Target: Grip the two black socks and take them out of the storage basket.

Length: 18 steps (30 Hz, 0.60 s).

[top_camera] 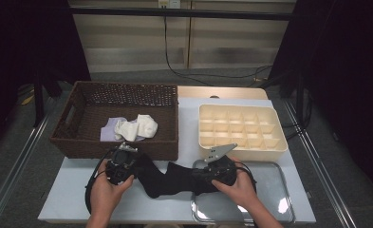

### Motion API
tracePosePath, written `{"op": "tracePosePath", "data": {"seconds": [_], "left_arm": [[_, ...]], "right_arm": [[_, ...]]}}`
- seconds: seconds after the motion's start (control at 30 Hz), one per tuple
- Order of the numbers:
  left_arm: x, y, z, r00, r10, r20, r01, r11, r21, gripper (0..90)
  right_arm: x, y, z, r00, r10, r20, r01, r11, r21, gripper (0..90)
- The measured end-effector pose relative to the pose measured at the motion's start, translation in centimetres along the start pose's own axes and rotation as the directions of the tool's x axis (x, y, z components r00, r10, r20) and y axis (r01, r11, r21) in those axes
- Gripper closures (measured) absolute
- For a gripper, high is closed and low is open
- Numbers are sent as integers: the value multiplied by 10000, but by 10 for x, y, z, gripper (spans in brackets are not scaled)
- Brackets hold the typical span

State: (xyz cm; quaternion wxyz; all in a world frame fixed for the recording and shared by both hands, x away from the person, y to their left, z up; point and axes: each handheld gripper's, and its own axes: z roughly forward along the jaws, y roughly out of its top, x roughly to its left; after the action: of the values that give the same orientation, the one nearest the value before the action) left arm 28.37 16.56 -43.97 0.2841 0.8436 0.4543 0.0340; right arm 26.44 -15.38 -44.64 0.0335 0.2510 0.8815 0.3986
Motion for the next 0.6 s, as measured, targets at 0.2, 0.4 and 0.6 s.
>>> {"op": "tracePosePath", "data": {"seconds": [0.2, 0.4, 0.6], "left_arm": [[3, -1, 0, 9994, 74, -351, -77, 9999, -96, 741], [11, -4, 6, 9980, 65, -625, -73, 9999, -121, 627], [16, -8, 15, 9959, 80, -904, -74, 9999, 73, 581]], "right_arm": [[-7, -12, -8, 9996, 192, 185, -195, 9997, 118, 855], [-8, -17, -9, 9982, 178, 571, -184, 9998, 108, 768], [-6, -10, -19, 9980, 78, 632, -68, 9998, -168, 694]]}}
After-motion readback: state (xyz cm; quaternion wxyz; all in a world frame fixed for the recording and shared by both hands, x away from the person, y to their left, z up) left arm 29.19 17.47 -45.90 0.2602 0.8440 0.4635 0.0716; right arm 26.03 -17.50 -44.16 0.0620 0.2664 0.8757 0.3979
